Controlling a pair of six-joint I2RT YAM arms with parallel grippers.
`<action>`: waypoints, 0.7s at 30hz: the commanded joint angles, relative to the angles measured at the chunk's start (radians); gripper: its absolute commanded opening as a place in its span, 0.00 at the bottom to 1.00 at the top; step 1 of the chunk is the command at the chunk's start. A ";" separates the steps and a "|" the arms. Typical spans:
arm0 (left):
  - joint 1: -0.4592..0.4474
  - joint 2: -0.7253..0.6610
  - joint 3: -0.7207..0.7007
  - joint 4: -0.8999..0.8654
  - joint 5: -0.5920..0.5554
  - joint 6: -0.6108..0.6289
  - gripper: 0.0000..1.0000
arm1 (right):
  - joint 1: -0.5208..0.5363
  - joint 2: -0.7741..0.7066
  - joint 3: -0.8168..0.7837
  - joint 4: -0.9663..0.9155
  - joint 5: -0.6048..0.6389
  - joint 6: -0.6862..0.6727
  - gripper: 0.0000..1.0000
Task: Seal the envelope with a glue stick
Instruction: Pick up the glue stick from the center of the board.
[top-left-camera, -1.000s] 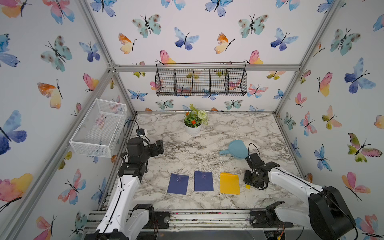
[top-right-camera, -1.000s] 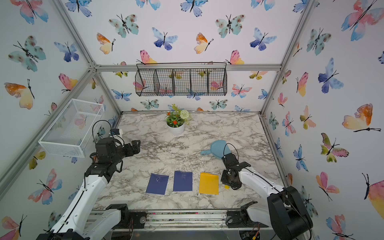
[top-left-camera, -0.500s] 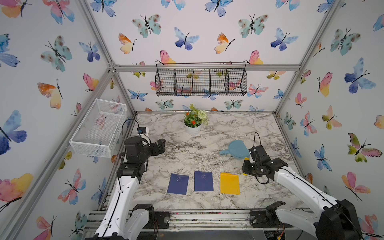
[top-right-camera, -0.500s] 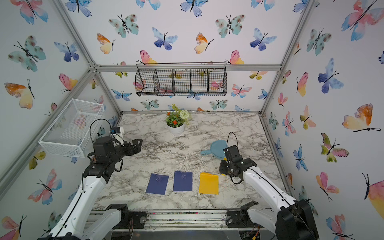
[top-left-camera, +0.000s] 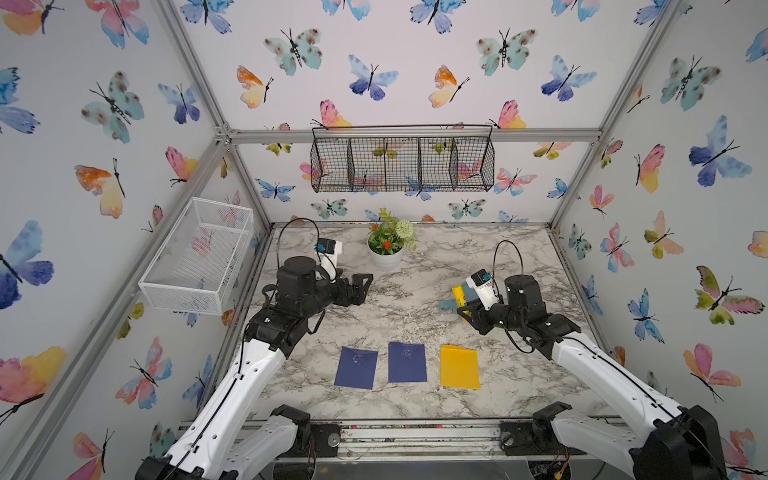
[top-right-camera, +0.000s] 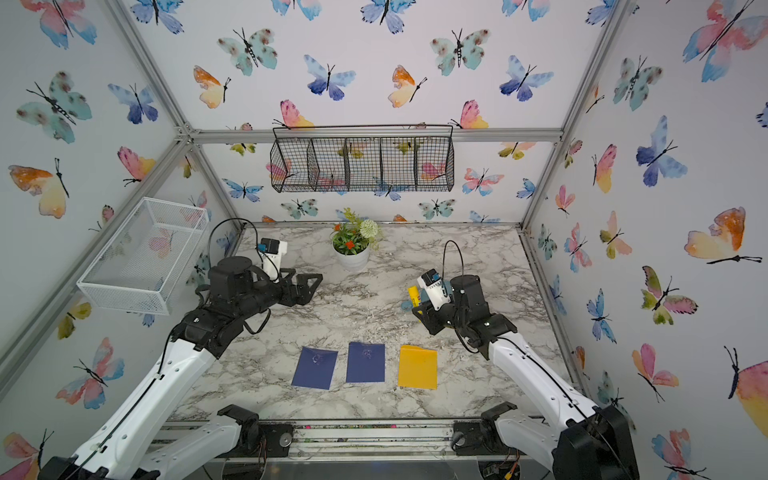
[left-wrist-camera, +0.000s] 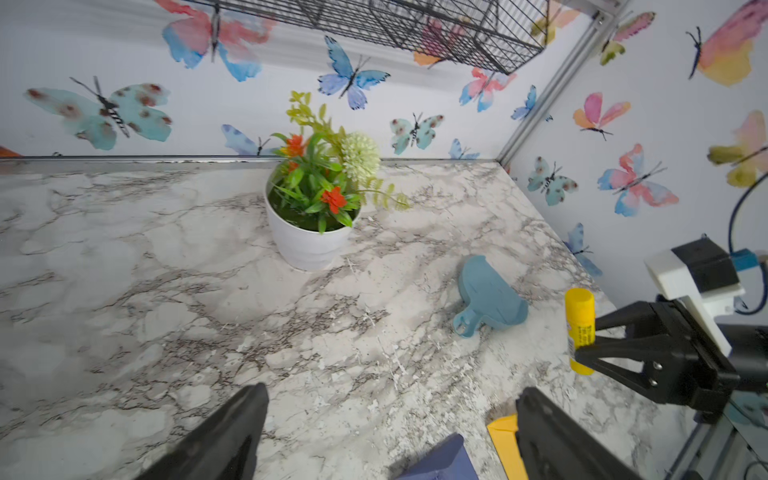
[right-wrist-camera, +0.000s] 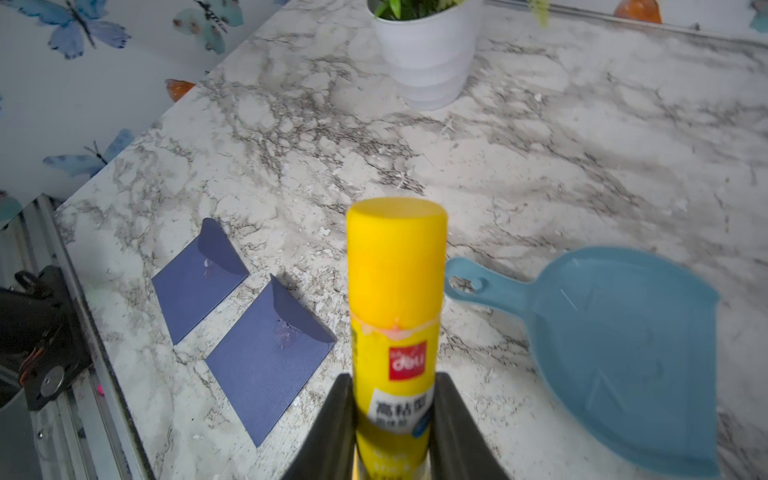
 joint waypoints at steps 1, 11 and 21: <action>-0.126 0.013 0.063 -0.059 -0.071 -0.001 0.97 | 0.007 -0.012 0.060 0.003 -0.174 -0.286 0.02; -0.348 0.085 0.132 -0.035 -0.023 -0.121 0.84 | 0.007 -0.041 0.157 -0.146 -0.305 -0.688 0.02; -0.429 0.146 0.170 0.035 0.010 -0.239 0.80 | 0.033 -0.051 0.132 -0.148 -0.327 -0.745 0.02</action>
